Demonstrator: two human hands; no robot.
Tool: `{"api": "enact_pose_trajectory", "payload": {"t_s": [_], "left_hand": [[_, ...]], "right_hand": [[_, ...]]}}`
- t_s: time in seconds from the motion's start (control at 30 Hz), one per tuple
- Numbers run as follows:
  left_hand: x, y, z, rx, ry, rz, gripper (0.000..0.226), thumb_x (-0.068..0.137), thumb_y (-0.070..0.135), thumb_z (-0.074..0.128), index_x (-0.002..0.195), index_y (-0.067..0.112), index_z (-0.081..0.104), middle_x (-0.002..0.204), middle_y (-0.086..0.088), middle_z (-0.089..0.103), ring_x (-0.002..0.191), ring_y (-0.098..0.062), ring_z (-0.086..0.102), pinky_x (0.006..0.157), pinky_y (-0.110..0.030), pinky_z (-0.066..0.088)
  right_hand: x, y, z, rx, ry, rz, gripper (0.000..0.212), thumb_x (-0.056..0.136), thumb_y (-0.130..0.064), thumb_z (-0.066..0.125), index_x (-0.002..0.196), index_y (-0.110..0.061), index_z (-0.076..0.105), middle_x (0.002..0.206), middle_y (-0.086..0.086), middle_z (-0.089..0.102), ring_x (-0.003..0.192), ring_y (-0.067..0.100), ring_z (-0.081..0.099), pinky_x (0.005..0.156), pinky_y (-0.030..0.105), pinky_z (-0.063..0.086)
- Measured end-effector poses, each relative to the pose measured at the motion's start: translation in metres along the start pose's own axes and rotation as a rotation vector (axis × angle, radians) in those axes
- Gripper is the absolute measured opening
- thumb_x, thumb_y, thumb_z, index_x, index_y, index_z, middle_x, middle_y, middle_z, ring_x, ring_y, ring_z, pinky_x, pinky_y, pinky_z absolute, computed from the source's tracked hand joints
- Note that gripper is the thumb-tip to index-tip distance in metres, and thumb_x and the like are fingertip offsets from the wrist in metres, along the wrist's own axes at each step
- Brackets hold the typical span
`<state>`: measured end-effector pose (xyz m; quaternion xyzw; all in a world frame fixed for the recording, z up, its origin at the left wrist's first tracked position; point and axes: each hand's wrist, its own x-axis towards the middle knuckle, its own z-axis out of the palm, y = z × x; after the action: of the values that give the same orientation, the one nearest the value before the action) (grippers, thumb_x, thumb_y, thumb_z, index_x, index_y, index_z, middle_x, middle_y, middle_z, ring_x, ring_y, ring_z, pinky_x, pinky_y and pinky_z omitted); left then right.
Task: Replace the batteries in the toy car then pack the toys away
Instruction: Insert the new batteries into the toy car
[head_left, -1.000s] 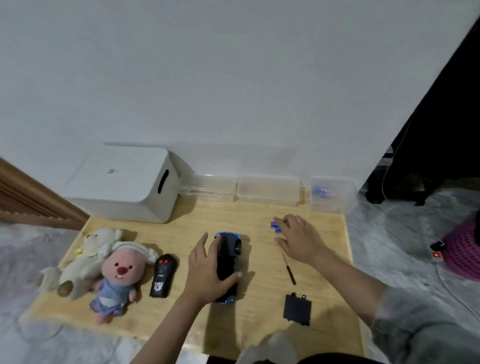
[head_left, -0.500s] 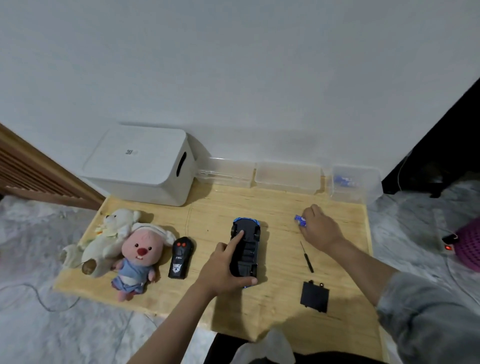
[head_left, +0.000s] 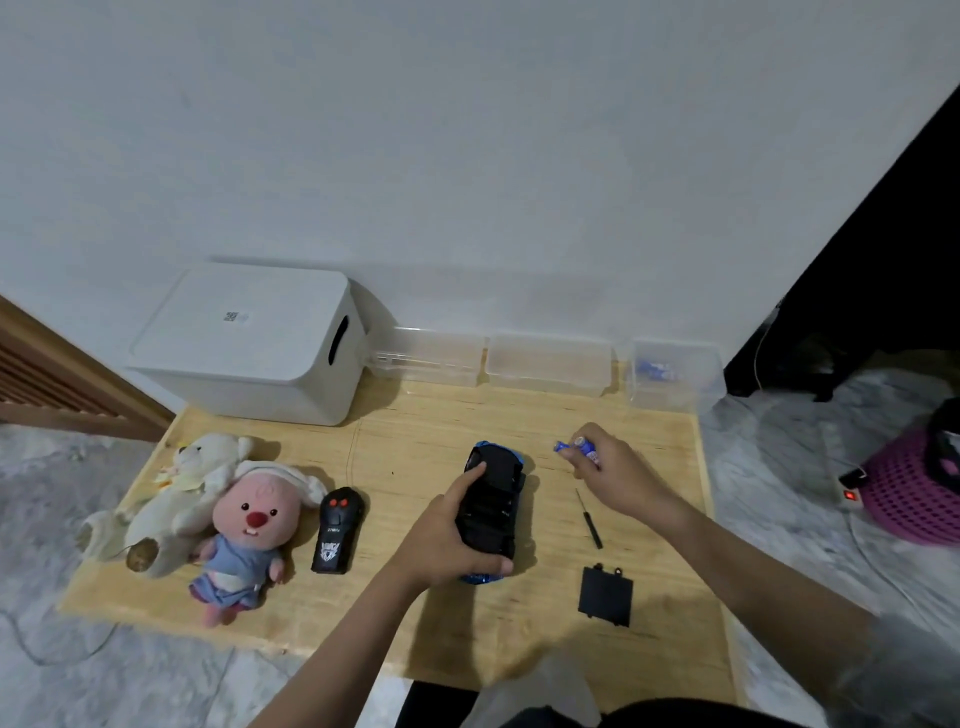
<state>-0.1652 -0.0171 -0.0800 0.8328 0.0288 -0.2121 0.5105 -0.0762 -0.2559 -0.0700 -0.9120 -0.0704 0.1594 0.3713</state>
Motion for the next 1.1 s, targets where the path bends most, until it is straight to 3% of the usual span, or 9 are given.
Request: {"api": "enact_pose_trajectory", "payload": {"t_s": [0.1,0.3,0.4,0.5,0.6,0.8,0.87,0.97,1.1], "left_hand": [[0.001,0.011,0.006,-0.072,0.058,0.056,0.115,0.047,0.044,0.092,0.140,0.049,0.025,0.131,0.009,0.049,0.119,-0.008,0.053,0.100,-0.035,0.048],[0.001,0.052,0.017,-0.199,0.120,0.197,0.091,0.073,0.030,0.078,0.144,0.040,0.021,0.138,0.009,0.045,0.123,-0.005,0.051,0.103,-0.027,0.045],[0.003,0.067,0.022,-0.206,0.128,0.260,0.087,0.079,0.020,0.070,0.147,0.033,0.017,0.138,0.010,0.045,0.124,-0.007,0.051,0.103,-0.028,0.044],[0.005,0.079,0.026,-0.220,0.127,0.289,0.086,0.083,0.006,0.067,0.148,0.029,0.016,0.135,0.016,0.046,0.120,-0.005,0.054,0.100,-0.024,0.046],[0.007,0.086,0.028,-0.230,0.152,0.316,0.086,0.083,0.000,0.066,0.147,0.031,0.017,0.135,0.012,0.048,0.117,-0.006,0.057,0.094,-0.020,0.048],[0.014,0.092,0.031,-0.172,0.227,0.303,0.092,0.070,0.025,0.072,0.142,0.051,0.021,0.140,0.012,0.042,0.125,-0.021,0.051,0.101,-0.044,0.047],[0.016,0.094,0.035,-0.154,0.252,0.300,0.094,0.068,0.027,0.077,0.140,0.053,0.024,0.136,0.013,0.044,0.122,-0.021,0.052,0.097,-0.043,0.050],[0.019,0.099,0.039,-0.151,0.305,0.301,0.097,0.063,0.026,0.084,0.139,0.051,0.030,0.133,0.009,0.049,0.122,-0.017,0.052,0.094,-0.039,0.052],[0.025,0.105,0.044,-0.189,0.342,0.305,0.097,0.060,0.022,0.087,0.138,0.047,0.034,0.131,0.005,0.051,0.119,-0.015,0.054,0.089,-0.037,0.055]], "right_hand": [[-0.020,-0.024,-0.006,0.386,0.061,0.062,0.013,0.095,-0.025,0.054,0.087,-0.016,0.059,0.072,0.000,0.061,0.049,-0.001,0.051,0.046,0.010,0.036],[-0.045,-0.050,-0.019,0.800,0.070,0.174,0.018,0.097,-0.025,0.051,0.095,-0.022,0.068,0.073,-0.003,0.055,0.043,0.007,0.036,0.040,0.019,0.030],[-0.051,-0.060,-0.025,0.670,0.112,0.062,0.016,0.097,-0.020,0.050,0.097,-0.022,0.066,0.076,-0.001,0.059,0.042,0.001,0.043,0.044,0.013,0.033],[-0.051,-0.065,-0.030,0.515,0.191,-0.021,0.012,0.095,-0.020,0.052,0.101,-0.022,0.062,0.077,0.000,0.064,0.063,-0.003,0.057,0.060,0.011,0.043],[-0.047,-0.069,-0.035,0.590,0.243,-0.037,0.006,0.095,-0.015,0.053,0.097,-0.011,0.057,0.073,0.004,0.063,0.055,-0.005,0.053,0.056,0.009,0.040],[-0.034,-0.067,-0.039,0.508,0.301,0.002,0.016,0.094,-0.022,0.055,0.086,-0.008,0.055,0.062,-0.001,0.061,0.053,-0.001,0.054,0.059,0.016,0.043],[-0.032,-0.069,-0.041,0.437,0.326,-0.007,0.020,0.093,-0.024,0.056,0.083,-0.008,0.051,0.062,0.000,0.060,0.050,0.001,0.054,0.052,0.014,0.041],[-0.029,-0.070,-0.042,0.299,0.338,-0.013,0.022,0.093,-0.033,0.055,0.087,-0.013,0.048,0.069,0.004,0.062,0.062,0.018,0.060,0.057,0.033,0.048],[-0.022,-0.074,-0.045,0.283,0.367,0.004,0.026,0.092,-0.037,0.055,0.094,-0.014,0.045,0.074,0.003,0.063,0.069,0.020,0.062,0.061,0.037,0.049]]}}
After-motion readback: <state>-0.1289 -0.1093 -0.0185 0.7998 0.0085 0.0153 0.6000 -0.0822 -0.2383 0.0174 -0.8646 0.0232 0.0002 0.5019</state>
